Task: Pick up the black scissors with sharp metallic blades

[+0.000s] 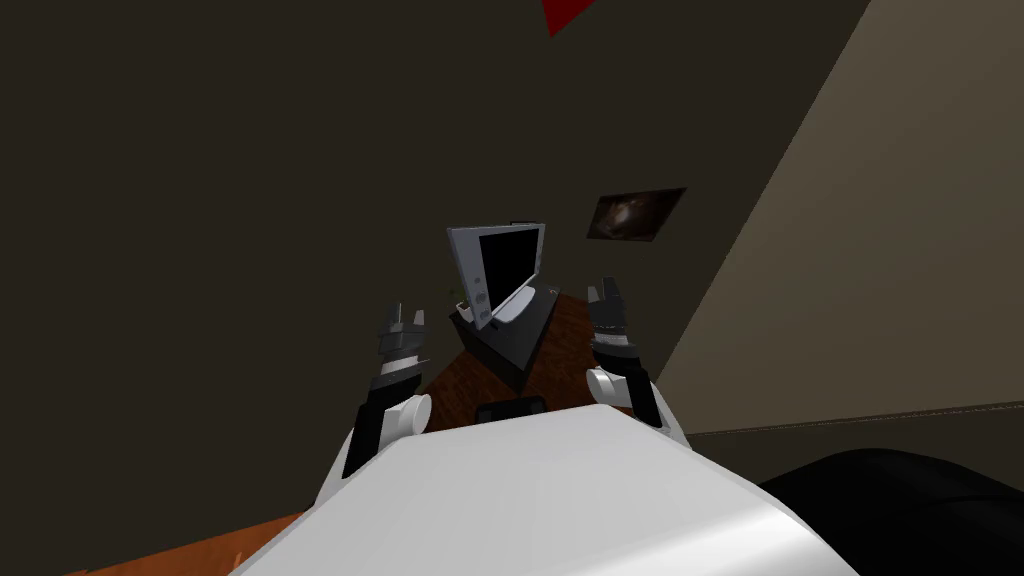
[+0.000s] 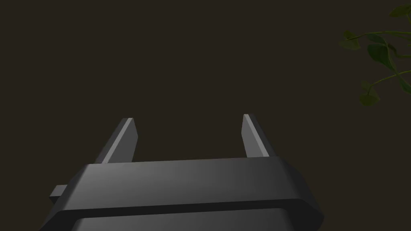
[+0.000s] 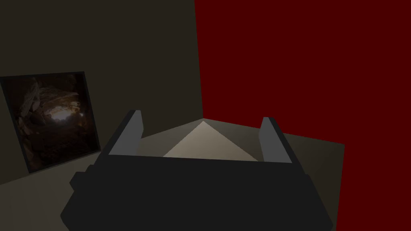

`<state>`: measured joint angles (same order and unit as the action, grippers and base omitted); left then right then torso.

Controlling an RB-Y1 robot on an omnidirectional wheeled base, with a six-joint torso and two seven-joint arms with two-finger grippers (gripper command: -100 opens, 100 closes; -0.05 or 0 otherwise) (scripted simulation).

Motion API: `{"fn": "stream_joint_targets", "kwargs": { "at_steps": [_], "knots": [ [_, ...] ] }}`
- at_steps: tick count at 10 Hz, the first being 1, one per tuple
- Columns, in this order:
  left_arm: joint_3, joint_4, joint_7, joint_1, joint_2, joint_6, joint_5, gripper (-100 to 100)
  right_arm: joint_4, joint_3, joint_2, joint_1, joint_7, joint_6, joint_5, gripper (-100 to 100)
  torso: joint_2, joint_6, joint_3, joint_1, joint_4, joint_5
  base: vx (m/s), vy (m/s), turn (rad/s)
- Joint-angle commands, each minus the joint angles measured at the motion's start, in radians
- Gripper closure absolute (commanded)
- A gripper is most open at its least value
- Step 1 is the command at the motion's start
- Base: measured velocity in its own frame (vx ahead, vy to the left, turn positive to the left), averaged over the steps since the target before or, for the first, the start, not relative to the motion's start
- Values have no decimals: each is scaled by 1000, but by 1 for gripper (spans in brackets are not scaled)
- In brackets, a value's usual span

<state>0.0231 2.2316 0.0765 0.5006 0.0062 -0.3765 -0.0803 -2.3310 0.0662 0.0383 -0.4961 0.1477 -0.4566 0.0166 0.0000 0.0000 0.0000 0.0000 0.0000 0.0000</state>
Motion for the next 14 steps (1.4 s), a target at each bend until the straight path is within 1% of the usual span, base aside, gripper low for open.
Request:
{"fn": "stream_joint_targets", "kwargs": {
  "at_steps": [1,3,5,10,11,12,13,14],
  "knots": [
    [7,-10,-10,1,28,2,-16,-100,0,0,0,0,0,0,0,0,0,0,0,0,0,0,-8,-35,-20],
    [20,-37,-32,2,68,8,-53,-100,0,0,0,0,0,0,0,0,1,0,1,-4,0,-1,-18,-88,-31],
    [39,-78,-63,5,105,18,-105,-100,0,0,0,0,0,0,0,0,1,0,1,-7,0,-2,-32,-126,-58],
    [89,-228,-164,11,185,67,-269,-100,0,0,0,0,0,0,0,0,1,0,1,-14,0,-3,-18,-197,-109],
    [89,-245,-164,11,185,67,-273,-100,0,0,0,0,0,0,0,0,1,0,1,-13,0,-3,3,-126,-41],
    [98,-272,-186,11,200,81,-309,-100,0,0,0,0,0,0,0,0,1,0,1,-9,0,-2,1,-120,-119],
    [98,-288,-186,11,200,81,-309,-100,0,0,0,0,0,0,0,0,1,0,1,-8,0,-2,1,-94,-59],
    [107,-328,-208,12,215,96,-344,-100,0,0,0,0,0,0,0,0,1,0,0,-6,0,-2,19,-115,-157]
  ]
}}
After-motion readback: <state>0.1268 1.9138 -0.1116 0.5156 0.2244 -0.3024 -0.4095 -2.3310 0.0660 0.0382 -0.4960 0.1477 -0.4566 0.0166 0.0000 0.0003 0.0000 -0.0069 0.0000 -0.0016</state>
